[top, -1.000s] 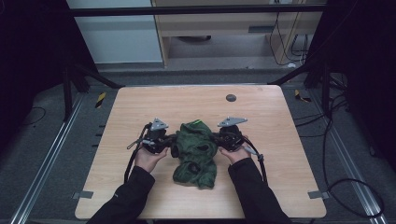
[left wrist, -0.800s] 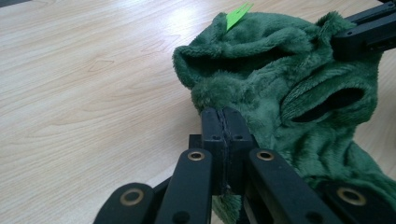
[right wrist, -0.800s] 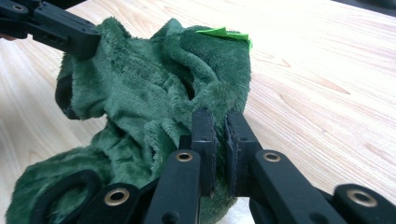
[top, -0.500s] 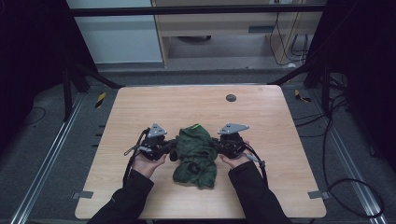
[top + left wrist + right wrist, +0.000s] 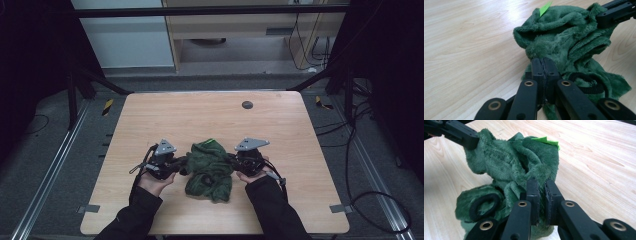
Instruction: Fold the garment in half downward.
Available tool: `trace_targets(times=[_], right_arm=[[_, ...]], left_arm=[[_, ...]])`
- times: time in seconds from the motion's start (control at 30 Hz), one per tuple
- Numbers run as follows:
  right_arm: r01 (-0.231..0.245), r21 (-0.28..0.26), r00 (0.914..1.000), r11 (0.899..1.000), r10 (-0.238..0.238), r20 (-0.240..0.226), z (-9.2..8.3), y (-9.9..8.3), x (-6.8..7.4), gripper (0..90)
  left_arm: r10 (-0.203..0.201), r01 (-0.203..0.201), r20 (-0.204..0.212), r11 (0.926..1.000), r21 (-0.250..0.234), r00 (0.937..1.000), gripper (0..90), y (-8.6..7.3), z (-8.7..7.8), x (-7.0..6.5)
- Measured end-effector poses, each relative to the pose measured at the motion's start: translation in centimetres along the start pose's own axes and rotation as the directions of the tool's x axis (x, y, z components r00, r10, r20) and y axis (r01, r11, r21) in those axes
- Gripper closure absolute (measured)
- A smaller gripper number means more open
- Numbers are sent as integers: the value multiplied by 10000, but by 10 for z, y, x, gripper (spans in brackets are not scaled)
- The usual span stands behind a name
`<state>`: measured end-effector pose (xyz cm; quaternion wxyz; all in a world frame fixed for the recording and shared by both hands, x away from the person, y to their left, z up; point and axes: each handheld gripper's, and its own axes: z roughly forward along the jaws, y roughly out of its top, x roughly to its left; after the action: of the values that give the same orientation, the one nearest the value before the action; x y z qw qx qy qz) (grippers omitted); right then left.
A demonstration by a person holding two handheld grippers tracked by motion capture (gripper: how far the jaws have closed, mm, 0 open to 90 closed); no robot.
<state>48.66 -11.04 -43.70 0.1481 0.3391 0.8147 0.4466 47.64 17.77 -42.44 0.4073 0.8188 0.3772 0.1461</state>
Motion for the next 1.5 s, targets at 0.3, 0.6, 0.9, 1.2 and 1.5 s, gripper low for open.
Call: trace_targets(times=[0.3, 0.6, 0.9, 1.2, 1.5], right_arm=[[-104, 91, 9999, 9999, 105, -91, -3, -7, 5, 839], [-14, 234, 9996, 9997, 20, -294, -6, -15, 13, 834], [-44, 260, 9992, 9997, 54, -393, -10, -21, 17, 831], [-115, 319, 9982, 9994, 133, -590, -14, -26, 22, 823], [-164, 579, 9962, 9982, 213, -844, -16, -36, 28, 808]], left_arm=[[-61, 61, 24, 9999, 125, 10000, 895, -6, -2, -4], [29, -34, 130, 9995, 317, 9999, 895, -14, -5, -11], [21, -33, 278, 9991, 411, 9996, 895, -20, -7, -16], [48, -73, 410, 9982, 598, 9991, 895, -27, -8, -20], [64, -115, 539, 9954, 953, 9985, 894, -37, -10, -26]])
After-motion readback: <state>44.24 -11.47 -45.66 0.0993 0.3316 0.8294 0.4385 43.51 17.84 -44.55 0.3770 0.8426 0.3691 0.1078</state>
